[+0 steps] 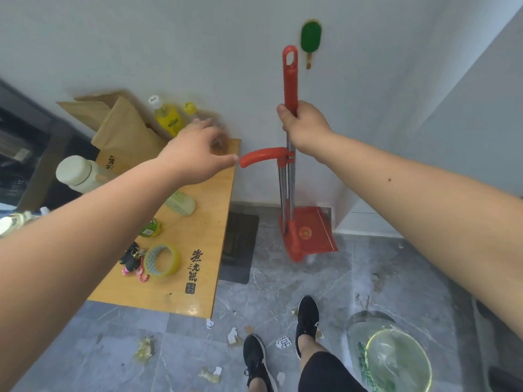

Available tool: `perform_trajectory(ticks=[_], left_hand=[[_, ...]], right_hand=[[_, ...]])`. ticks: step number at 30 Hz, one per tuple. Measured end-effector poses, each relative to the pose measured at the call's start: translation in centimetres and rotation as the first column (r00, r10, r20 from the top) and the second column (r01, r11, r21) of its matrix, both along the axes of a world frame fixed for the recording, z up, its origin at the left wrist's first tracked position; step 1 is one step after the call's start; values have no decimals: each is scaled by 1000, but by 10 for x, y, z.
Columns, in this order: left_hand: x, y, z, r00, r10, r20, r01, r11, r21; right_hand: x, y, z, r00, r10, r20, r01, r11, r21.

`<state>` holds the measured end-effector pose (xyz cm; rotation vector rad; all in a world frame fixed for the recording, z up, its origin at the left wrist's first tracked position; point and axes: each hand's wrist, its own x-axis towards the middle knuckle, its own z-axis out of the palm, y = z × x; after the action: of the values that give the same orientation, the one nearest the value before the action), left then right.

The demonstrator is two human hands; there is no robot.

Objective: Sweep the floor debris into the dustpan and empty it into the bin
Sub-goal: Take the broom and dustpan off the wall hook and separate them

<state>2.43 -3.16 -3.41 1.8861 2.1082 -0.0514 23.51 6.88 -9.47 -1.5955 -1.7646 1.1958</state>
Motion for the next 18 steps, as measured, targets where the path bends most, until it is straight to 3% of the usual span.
perform_trajectory(ticks=[3, 10, 18], left_hand=[[24, -9, 2, 988, 40, 148, -34, 998, -44], [57, -37, 5, 989, 27, 146, 4, 977, -212], [80, -86, 14, 984, 26, 175, 11, 979, -205]], right_hand=[[2, -19, 12, 999, 50, 7, -50, 999, -3], [9, -66, 53, 989, 135, -63, -131, 989, 65], [15, -142, 105, 967, 178, -181, -163, 982, 93]])
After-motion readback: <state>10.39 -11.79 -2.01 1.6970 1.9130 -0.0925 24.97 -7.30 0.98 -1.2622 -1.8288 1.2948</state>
